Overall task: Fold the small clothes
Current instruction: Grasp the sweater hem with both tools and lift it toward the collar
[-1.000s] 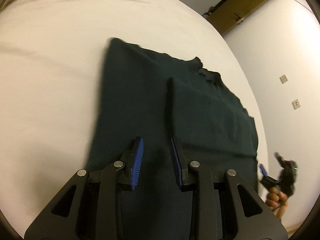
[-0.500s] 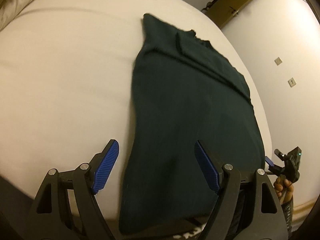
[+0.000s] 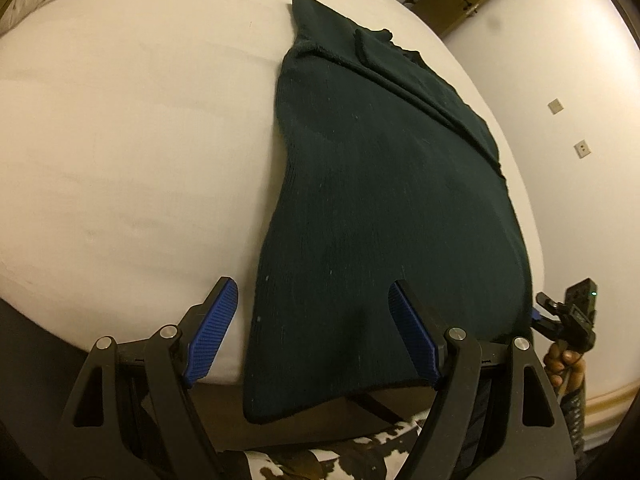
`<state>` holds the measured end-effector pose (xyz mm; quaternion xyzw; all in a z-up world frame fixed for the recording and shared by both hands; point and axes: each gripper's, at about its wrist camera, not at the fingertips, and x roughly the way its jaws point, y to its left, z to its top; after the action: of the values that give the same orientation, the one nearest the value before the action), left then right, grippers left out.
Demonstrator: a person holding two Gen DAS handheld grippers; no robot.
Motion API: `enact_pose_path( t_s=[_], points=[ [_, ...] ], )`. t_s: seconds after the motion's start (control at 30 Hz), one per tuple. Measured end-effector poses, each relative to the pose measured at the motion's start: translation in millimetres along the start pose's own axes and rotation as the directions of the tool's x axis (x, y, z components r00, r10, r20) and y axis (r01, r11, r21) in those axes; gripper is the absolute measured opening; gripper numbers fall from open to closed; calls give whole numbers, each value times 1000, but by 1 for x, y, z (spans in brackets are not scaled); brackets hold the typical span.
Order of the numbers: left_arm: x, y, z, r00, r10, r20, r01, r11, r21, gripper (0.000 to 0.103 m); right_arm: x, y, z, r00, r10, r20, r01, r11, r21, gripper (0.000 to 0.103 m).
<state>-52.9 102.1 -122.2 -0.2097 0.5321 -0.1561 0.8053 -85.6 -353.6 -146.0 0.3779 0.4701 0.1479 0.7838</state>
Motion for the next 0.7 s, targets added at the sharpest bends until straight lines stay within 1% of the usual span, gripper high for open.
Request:
enact_pose_path(
  t_s=[0.07,0.13,0.2,0.23,0.33,0.43,0.5,0.57,0.6,0.67,0.7],
  points=[
    [-2,4,-3,1000,-24,3,24,1000,-6,76,0,-2,0,1000,10,-4,-10,1000,10,57],
    [-2,5,-3,1000,-21,4,21,1000,-9,69,0,-3,1,1000,19,-9,-19,1000,18,55],
    [-4,6,-5,1000,-3,-2,3,1000,-5,58,1,-4,-1,1000,23,-20,-23,1000,20,53],
    [-5,8,-6,1000,-9,-6,9,1000,-10,57,1,-5,-2,999,25,-24,-25,999,20,52],
    [-6,11,-10,999,-26,-20,26,999,-19,56,1,-8,-4,999,38,-28,-37,999,32,50],
    [-6,11,-17,999,-26,-31,25,1000,-15,56,2,-9,-5,998,49,-34,-48,998,37,48],
    [-6,11,-19,999,-25,-29,25,1000,-17,56,5,-7,-4,998,47,-44,-46,999,28,45],
    [-5,9,-19,999,-16,-30,15,1000,-12,54,7,-5,-4,997,46,-55,-44,999,22,40],
    [-4,8,-17,999,-5,-33,5,1000,-5,52,8,-5,-5,997,45,-59,-43,999,20,38],
    [-3,5,-18,998,33,-45,-32,999,17,37,11,-5,-6,997,44,-70,-43,999,16,31],
    [-3,6,-18,998,34,-46,-33,999,17,31,11,-5,-7,997,42,-72,-41,999,16,29]
  ],
)
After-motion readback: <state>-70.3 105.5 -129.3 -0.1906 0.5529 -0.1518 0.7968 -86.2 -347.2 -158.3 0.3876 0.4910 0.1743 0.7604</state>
